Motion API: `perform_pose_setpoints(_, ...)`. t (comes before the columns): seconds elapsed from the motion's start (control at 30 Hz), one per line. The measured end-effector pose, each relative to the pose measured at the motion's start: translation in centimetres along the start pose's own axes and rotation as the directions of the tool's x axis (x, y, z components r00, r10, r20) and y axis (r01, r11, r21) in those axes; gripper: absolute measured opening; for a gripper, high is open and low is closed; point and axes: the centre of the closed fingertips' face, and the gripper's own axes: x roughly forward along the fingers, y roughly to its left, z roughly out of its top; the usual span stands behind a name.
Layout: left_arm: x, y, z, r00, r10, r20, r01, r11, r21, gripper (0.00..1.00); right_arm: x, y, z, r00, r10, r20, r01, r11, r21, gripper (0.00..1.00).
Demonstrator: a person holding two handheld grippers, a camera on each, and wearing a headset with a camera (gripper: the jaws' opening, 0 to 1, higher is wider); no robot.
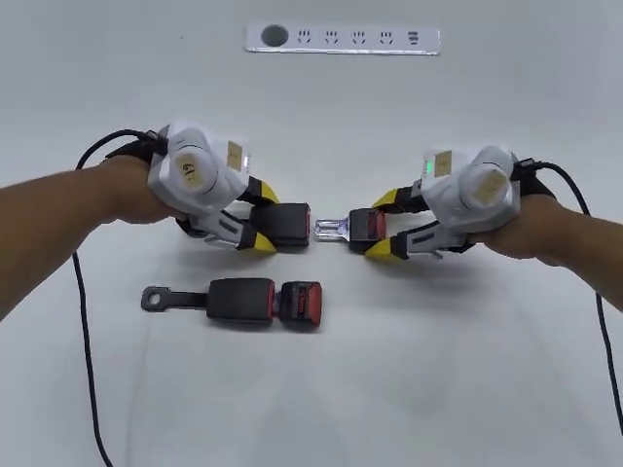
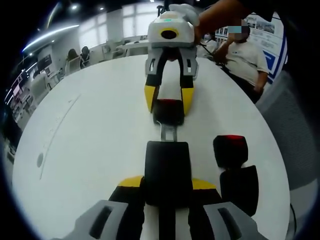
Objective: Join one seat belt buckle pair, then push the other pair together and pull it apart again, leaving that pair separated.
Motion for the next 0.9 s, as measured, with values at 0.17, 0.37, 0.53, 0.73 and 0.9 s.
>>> perform_pose_setpoints(0.17,-0.1,-0.1,0.1,1.0,-0.001,-0.006,0.001,1.0,0.003,0.34,0.7,0.0,0.9,0.9999,0.008,0.012,-0.008,1.0,-0.009,0.32)
perform_pose_setpoints(0.37,0.0,0.0,0.0,0.9999,0.002,-0.012,-0.002,1.0,-0.003,0.34,1.0,-0.2,1.5,0.9999,0.008,0.015,-0.008,1.0,-0.001,0.32)
perform_pose_setpoints(0.53,0.0,0.0,0.1,0.9996,0.001,-0.027,0.0,1.0,0.006,0.34,1.1,-0.1,1.8,0.9998,0.008,0.019,-0.008,1.0,0.014,0.32)
perform_pose_setpoints(0.73,0.2,0.2,0.1,0.9987,-0.012,-0.049,0.013,1.0,0.021,0.33,1.6,-0.2,2.0,0.9997,0.02,0.017,-0.02,1.0,0.014,0.31)
perform_pose_setpoints(0.9,0.3,0.1,0.0,0.999,-0.01,-0.043,0.01,1.0,0.004,0.33,2.0,0.0,2.6,0.9999,0.014,0.009,-0.014,1.0,0.018,0.31)
